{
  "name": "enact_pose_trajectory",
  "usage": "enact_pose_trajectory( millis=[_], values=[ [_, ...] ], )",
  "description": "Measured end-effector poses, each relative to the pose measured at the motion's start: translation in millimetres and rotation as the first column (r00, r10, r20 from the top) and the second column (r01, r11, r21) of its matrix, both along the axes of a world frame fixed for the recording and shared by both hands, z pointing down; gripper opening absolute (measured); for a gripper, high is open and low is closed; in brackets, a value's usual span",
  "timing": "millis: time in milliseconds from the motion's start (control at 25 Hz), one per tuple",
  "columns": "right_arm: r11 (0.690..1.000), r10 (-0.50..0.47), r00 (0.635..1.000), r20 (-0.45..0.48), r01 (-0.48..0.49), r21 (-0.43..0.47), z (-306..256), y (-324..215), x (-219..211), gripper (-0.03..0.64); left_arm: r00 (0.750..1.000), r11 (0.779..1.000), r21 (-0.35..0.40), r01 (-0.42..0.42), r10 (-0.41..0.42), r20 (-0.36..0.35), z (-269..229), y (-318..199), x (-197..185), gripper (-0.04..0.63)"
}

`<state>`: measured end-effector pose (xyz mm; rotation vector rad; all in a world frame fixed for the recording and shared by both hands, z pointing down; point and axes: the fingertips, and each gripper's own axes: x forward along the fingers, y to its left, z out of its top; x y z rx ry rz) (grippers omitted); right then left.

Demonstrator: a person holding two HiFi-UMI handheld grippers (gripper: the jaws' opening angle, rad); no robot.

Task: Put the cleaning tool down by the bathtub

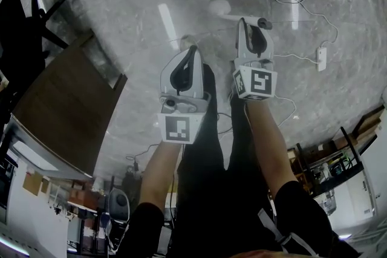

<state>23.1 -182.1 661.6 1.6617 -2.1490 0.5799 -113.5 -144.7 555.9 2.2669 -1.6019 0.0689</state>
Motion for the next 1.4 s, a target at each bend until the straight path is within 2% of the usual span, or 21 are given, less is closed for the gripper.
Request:
enact_pose_trajectory(
  millis=[360,680,1400],
  values=[
    [1.000,-0.004,1.000,-0.001,0.004,-0.021,26,-5,0,0.084,1.000,0.999,-0.039,-0.017,0.017,0.006,23,-8,1,0.006],
    [1.000,-0.012,1.000,-0.008,0.012,-0.028,47,-7,3,0.084,1.000,0.999,-0.031,-0.015,0.015,0.013,40,-25,-1,0.006],
    [0.998,-0.024,0.999,-0.028,0.023,-0.060,85,-10,1,0.084,1.000,0.997,-0.073,-0.008,0.010,0.017,78,-36,-5,0.006]
  ],
)
